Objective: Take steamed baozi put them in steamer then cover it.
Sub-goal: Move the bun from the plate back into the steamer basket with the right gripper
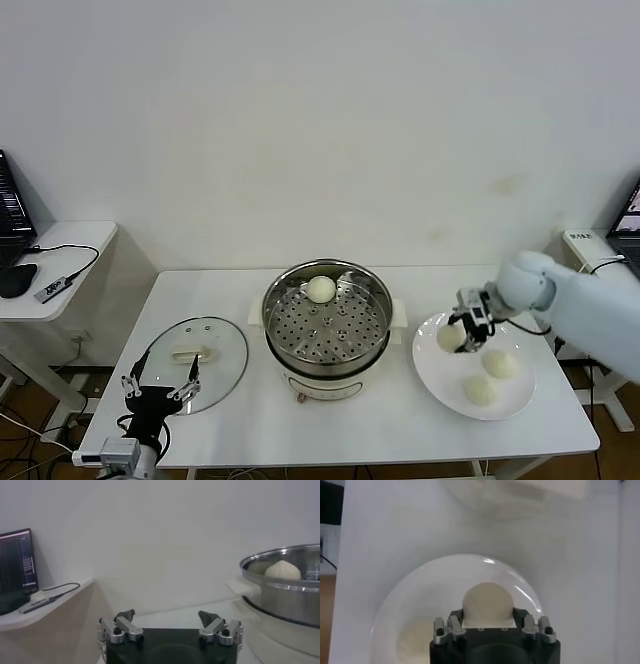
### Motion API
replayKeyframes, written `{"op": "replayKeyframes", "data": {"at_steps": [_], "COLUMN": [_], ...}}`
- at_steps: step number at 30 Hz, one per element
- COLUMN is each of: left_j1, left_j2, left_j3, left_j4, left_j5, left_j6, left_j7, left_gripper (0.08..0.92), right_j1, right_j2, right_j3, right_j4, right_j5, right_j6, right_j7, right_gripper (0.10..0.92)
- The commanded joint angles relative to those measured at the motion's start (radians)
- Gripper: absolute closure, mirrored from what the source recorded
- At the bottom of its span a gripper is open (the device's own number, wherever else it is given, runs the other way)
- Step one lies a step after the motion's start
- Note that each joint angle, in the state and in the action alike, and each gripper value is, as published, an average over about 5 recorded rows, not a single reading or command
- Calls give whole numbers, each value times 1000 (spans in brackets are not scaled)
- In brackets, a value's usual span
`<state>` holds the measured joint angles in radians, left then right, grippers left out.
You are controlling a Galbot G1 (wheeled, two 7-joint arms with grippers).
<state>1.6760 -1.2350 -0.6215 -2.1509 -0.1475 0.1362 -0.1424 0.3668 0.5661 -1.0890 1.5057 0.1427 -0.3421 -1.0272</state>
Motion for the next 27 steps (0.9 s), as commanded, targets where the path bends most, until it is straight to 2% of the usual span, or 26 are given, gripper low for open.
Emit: {"op": "replayKeyframes", "data": {"at_steps": [1,7,13,27], "left_j1": [-1,-2,-7,-20], "left_j2": [2,7,0,-15], "left_j3": [1,0,1,-6], "left_j4": [-1,-14,-19,-13], "left_j5": [-2,-14,-16,-10], "left_j6": [1,0,1,3], "left_j7": [1,2,3,3], "left_gripper": [177,177,177,177], "right_j1": [326,497,433,147], "right_j2": [2,162,317,621], "right_j3": [-148,-236,-216,-176], "right_j4": [51,82,111,-78], "right_j5": [145,317,468,502], "right_j6": [-23,-93,-194,-315], "right_j7": [-28,26,129,275], "right_gripper": [399,390,389,389]}}
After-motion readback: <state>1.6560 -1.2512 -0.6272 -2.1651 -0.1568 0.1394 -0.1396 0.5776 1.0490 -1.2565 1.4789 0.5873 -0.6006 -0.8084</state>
